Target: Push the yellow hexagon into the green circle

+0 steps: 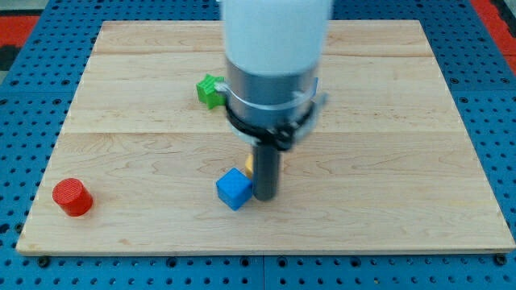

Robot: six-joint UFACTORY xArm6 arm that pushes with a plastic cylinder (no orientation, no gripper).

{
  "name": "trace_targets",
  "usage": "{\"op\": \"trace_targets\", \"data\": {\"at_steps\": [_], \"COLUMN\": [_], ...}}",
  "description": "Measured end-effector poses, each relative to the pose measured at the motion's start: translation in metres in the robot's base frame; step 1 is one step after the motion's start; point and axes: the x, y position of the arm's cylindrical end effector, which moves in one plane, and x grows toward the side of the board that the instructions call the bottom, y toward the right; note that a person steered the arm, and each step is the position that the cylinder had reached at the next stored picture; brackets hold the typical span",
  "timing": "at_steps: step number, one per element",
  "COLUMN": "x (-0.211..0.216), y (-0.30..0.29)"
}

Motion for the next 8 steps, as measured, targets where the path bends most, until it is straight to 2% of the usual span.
{"op": "trace_targets", "data": {"at_steps": [1,2,3,4,6,7,8], "x": [-0.040,-0.056,-0.023,0.000,-0.066,-0.049,0.017], "y": [-0.050,-0.070,-0.070,-0.020,-0.021,-0.018,0.050]}}
